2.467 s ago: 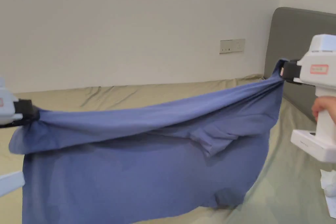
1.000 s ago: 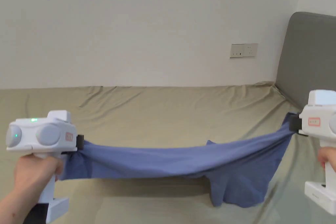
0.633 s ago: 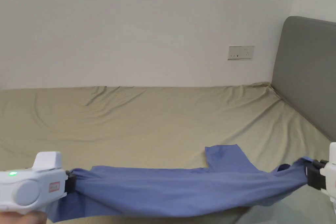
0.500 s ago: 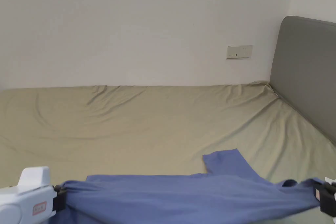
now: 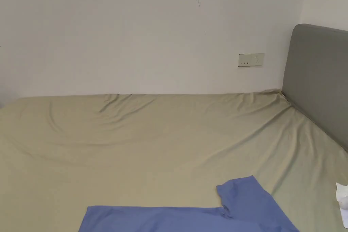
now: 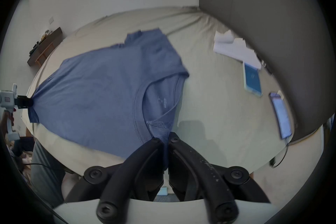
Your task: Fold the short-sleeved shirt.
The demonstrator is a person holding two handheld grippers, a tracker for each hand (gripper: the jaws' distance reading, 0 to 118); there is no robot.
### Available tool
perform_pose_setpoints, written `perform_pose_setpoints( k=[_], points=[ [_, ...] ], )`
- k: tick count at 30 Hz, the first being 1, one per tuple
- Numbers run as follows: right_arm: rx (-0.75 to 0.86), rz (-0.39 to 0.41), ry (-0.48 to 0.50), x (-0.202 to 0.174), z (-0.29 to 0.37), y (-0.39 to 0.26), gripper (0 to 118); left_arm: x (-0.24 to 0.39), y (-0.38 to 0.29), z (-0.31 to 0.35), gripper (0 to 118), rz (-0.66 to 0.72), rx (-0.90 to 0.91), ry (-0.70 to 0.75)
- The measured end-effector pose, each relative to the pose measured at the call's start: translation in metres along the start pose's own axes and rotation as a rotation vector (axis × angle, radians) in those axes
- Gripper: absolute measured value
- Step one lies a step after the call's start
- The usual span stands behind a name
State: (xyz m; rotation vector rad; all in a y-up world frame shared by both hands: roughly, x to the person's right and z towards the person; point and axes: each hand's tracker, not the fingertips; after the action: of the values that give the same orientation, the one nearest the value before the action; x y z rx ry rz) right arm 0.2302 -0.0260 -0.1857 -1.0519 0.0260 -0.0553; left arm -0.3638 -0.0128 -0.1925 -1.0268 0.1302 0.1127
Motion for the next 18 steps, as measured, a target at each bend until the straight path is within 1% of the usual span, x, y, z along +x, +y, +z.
perform_pose_setpoints(
  k=[1,2,3,4,7,8,9,10,11,12,13,14,15,16,17,18],
  points=[
    [-0.041,0.006,0.021,0.0,-0.005,-0.004,5,-0.001,-0.001,-0.003,1,0.004,-0.021,-0.003],
    [-0.018,0.01,-0.009,0.0,-0.009,-0.008,5,-0.002,-0.003,-0.007,1,0.026,-0.033,0.0],
    [-0.021,0.014,-0.024,0.002,-0.013,-0.011,5,-0.007,-0.004,-0.011,1,0.059,-0.057,-0.015],
    [-0.037,0.019,-0.023,0.004,-0.017,-0.013,5,-0.01,-0.004,-0.015,1,0.06,-0.059,-0.012],
    [-0.069,-0.008,-0.016,0.008,-0.025,-0.014,5,-0.003,-0.01,-0.03,2,0.04,-0.123,-0.005],
    [-0.096,-0.017,-0.004,0.009,-0.028,-0.013,5,-0.005,-0.011,-0.037,7,0.031,-0.162,-0.011],
    [-0.094,-0.015,-0.004,0.006,-0.024,-0.011,7,-0.003,-0.013,-0.039,19,0.034,-0.147,-0.006],
    [-0.12,-0.016,0.004,0.006,-0.024,-0.006,21,-0.003,-0.013,-0.041,50,0.034,-0.148,-0.01],
    [-0.144,-0.008,0.003,0.007,-0.022,0.0,27,-0.002,-0.012,-0.041,59,0.034,-0.151,-0.006],
    [-0.133,0.015,-0.008,0.006,-0.014,0.01,35,-0.008,-0.007,-0.037,69,0.032,-0.14,0.019],
    [-0.096,0.051,-0.057,0.005,-0.001,0.025,42,-0.009,-0.003,-0.028,78,0.031,-0.1,0.037],
    [-0.01,0.068,-0.096,0.005,0.015,0.038,66,-0.008,0.004,-0.015,101,0.035,-0.043,0.05],
    [0.101,0.068,-0.116,0.005,0.036,0.054,88,-0.008,0.013,0.007,116,0.044,0.064,0.048],
    [0.244,0.057,-0.128,0.007,0.057,0.069,111,-0.003,0.026,0.043,118,0.043,0.214,0.062],
    [0.374,0.039,-0.106,0.006,0.078,0.082,118,0.002,0.036,0.068,117,0.019,0.343,0.068],
    [0.513,0.024,-0.077,0.002,0.103,0.097,118,0.009,0.046,0.097,115,0.007,0.484,0.089]
  ],
)
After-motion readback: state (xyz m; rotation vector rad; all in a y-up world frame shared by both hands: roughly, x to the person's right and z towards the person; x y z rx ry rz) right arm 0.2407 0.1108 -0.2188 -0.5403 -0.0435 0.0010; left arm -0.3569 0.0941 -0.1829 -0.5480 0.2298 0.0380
